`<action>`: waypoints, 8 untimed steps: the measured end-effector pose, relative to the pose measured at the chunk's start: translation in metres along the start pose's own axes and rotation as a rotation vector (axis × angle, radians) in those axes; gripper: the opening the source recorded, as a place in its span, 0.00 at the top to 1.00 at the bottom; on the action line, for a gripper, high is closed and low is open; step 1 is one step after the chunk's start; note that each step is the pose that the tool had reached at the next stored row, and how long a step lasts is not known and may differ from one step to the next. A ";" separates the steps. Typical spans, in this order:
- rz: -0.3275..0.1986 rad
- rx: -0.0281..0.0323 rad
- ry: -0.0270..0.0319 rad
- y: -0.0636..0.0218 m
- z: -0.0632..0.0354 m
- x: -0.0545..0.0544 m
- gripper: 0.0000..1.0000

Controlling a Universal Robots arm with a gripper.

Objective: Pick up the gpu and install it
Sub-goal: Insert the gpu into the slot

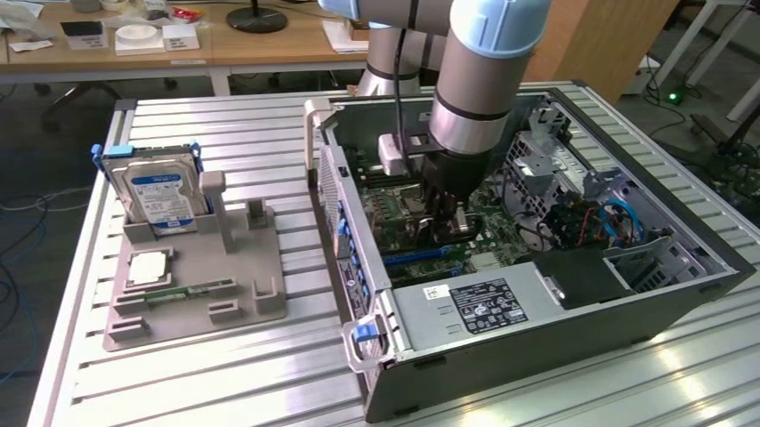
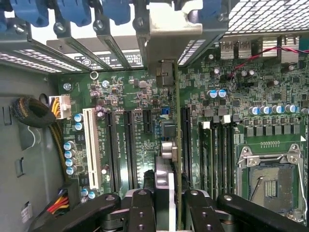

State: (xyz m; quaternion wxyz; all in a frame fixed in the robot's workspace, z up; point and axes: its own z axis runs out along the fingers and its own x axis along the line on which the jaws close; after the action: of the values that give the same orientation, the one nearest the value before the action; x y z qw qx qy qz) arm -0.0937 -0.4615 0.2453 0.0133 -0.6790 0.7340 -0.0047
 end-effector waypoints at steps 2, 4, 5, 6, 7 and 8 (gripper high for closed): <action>0.000 -0.0001 0.0001 0.0012 0.0002 0.000 0.72; 0.000 -0.0002 0.0003 0.0012 0.0009 0.001 0.72; 0.000 -0.0002 0.0004 0.0012 0.0013 0.001 0.72; 0.000 -0.0002 0.0002 0.0012 0.0018 0.002 0.72; 0.000 -0.0001 0.0002 0.0012 0.0020 0.002 0.72; 0.000 -0.0001 0.0000 0.0012 0.0024 0.003 0.72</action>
State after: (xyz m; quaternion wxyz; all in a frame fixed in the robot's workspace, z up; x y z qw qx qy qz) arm -0.0950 -0.4639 0.2428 0.0133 -0.6789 0.7341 -0.0047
